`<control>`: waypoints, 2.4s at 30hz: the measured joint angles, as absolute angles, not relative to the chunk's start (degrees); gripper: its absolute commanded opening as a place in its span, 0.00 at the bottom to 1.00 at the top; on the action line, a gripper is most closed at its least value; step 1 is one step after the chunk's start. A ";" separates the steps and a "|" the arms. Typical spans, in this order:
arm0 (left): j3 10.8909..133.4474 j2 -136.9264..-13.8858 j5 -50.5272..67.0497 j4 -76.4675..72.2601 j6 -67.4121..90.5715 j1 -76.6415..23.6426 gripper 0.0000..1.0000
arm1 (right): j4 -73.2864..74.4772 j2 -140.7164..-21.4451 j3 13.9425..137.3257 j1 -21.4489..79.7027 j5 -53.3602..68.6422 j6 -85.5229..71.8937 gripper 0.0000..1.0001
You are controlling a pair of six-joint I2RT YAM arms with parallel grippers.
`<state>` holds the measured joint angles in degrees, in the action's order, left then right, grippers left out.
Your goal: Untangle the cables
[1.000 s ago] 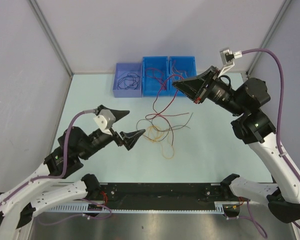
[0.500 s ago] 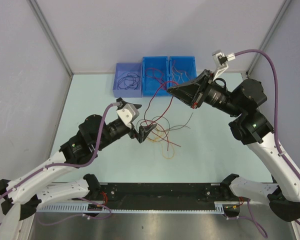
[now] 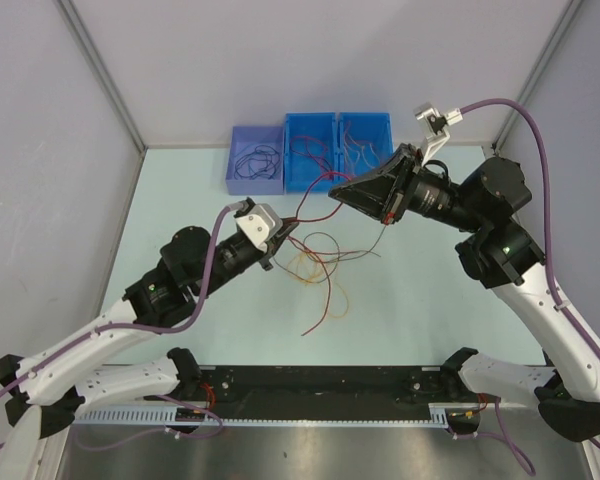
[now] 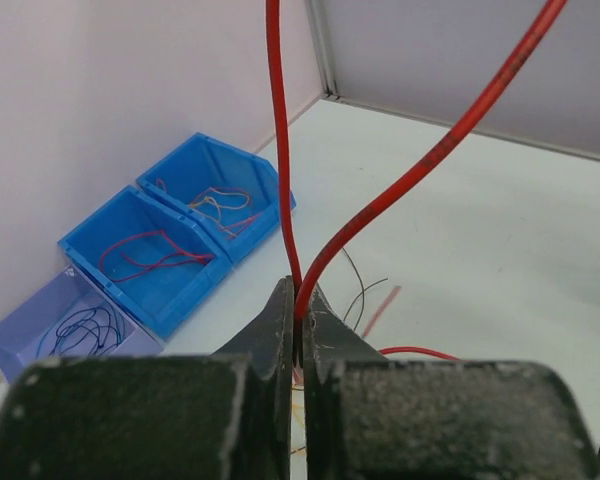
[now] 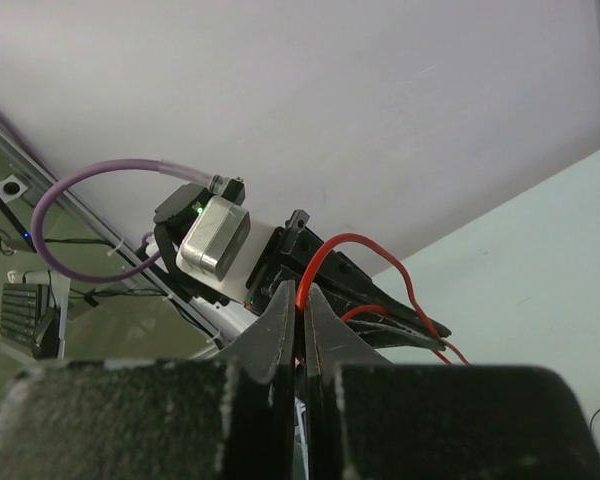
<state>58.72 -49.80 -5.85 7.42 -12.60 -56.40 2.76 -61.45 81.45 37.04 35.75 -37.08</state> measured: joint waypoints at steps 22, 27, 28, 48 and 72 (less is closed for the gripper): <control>62.52 -56.21 -15.49 7.75 -11.97 -55.70 0.00 | 18.20 -59.37 80.90 35.24 11.86 -34.35 0.84; 63.99 -57.87 -14.63 8.23 -10.92 -52.95 0.00 | 21.61 -58.41 76.25 30.04 8.97 -35.27 0.65; 63.99 -57.84 -14.15 8.25 -10.76 -52.56 0.00 | 22.02 -58.50 75.64 29.71 9.04 -35.42 0.65; 63.66 -57.01 -9.32 9.63 -9.26 -51.94 0.00 | 21.65 -51.24 63.68 26.33 13.63 -32.47 0.61; 65.89 -58.24 -14.85 13.23 -7.38 -50.41 0.00 | 12.12 -41.06 44.84 26.41 17.45 -34.15 0.55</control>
<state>65.89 -58.24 -14.85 13.23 -7.38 -50.41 12.12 -41.06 44.84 26.41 17.45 -34.15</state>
